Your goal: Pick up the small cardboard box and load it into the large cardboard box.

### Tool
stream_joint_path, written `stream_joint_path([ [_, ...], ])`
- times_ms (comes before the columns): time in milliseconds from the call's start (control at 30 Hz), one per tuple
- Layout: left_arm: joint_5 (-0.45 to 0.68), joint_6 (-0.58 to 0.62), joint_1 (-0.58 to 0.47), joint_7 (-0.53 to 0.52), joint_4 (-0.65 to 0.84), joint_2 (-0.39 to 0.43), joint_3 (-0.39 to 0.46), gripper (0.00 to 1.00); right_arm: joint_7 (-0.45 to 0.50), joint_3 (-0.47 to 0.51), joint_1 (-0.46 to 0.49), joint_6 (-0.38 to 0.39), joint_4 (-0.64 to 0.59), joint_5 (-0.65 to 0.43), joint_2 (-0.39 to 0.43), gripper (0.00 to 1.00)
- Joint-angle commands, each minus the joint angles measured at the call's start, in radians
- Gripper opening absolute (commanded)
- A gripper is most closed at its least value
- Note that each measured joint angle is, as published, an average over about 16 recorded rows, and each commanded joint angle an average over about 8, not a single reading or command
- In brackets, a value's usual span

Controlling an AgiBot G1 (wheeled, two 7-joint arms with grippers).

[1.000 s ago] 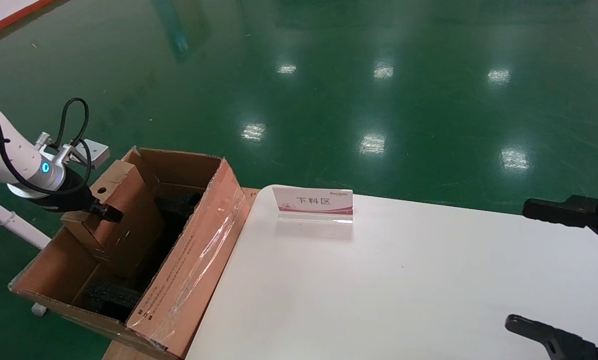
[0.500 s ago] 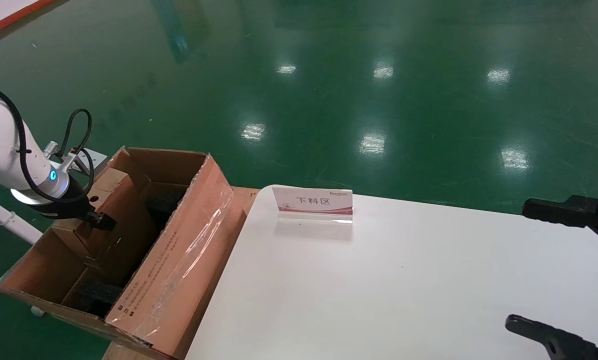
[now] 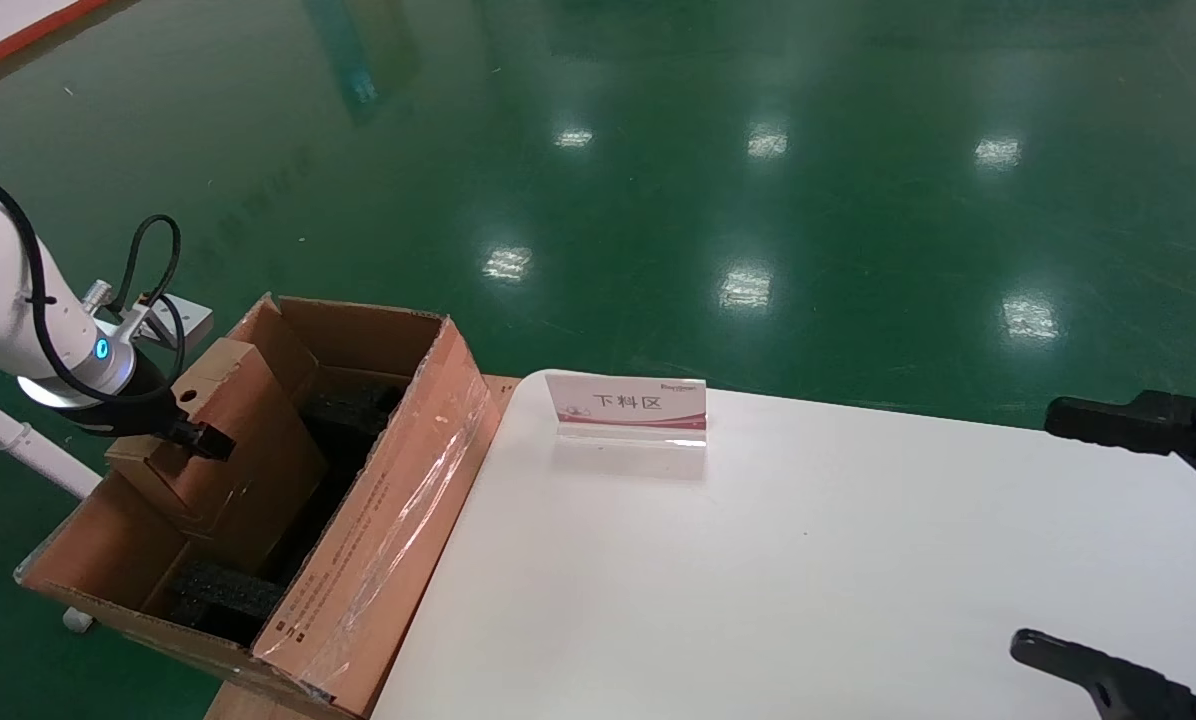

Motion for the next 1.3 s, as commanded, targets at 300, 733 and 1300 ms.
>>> stream_joint_path([
  [300,-0.004,0.0,-0.002,0.001,-0.003,-0.002,-0.002,1.0,0.0,0.0,0.0,0.0,0.0,0.0,0.0,1.0],
  [733,-0.016,-0.003,-0.027,0.03,-0.038,-0.011,-0.014,1.0,0.0,0.0,0.0,0.0,0.0,0.0,0.0,1.0],
  [1300,-0.217,-0.066,-0.225,0.272,-0.442,-0.252,-0.159,1.0,-0.001,-0.001,0.001,0.0,-0.001,0.001,0.0,1.0],
])
